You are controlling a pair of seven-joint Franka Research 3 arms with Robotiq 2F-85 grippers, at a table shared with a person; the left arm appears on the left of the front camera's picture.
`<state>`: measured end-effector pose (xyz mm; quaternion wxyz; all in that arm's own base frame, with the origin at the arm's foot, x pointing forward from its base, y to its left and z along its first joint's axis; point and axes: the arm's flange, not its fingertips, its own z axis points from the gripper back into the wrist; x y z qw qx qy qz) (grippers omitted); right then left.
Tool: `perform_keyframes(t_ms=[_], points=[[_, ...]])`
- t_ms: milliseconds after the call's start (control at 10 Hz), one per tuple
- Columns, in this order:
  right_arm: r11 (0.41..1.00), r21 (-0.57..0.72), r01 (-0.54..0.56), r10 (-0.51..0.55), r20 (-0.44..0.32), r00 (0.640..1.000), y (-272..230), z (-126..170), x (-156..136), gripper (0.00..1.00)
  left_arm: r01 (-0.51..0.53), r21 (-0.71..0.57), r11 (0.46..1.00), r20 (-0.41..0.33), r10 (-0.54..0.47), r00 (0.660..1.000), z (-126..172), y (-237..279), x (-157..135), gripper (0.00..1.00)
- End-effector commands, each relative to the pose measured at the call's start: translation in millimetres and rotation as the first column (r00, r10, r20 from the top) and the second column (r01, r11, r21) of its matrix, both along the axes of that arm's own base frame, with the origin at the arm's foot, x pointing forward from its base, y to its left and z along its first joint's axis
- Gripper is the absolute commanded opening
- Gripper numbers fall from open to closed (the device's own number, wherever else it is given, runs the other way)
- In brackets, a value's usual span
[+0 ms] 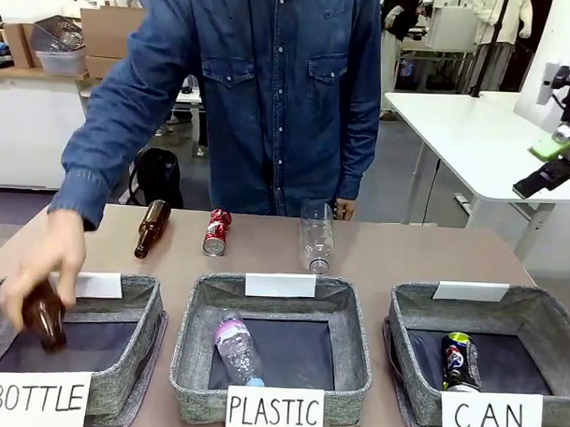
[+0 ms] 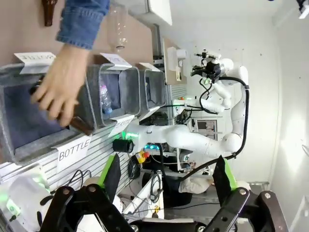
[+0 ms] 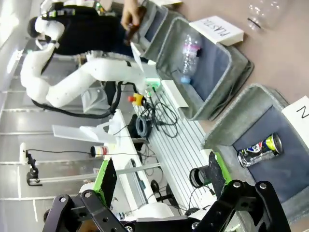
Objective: Sort the can waste into the basket.
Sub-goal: Pick up the can waste from the table and place it in the right Fabric basket.
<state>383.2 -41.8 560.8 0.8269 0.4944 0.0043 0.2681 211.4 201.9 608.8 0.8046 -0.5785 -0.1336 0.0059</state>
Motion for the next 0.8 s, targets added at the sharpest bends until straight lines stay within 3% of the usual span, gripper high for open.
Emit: perform_keyframes(t_ms=[0,300,700], points=[[1.0,-0.002,0.001,-0.001,0.029,1.0,-4.5,-0.7,-0.6,1.0,-0.01,-0.013,1.0,0.017,0.011,1.0,2.3,1.9,-0.8,1.0],[1.0,-0.002,0.001,-0.001,0.029,1.0,-4.5,-0.7,-0.6,1.0,0.048,0.003,0.999,-0.049,-0.048,0.998,-9.7,-17.9,17.1,1.0],[1.0,-0.002,0.001,-0.001,0.029,1.0,-4.5,-0.7,-0.6,1.0,0.041,0.005,0.999,-0.115,-0.04,0.993,-15.7,-10.4,28.4,1.0]])
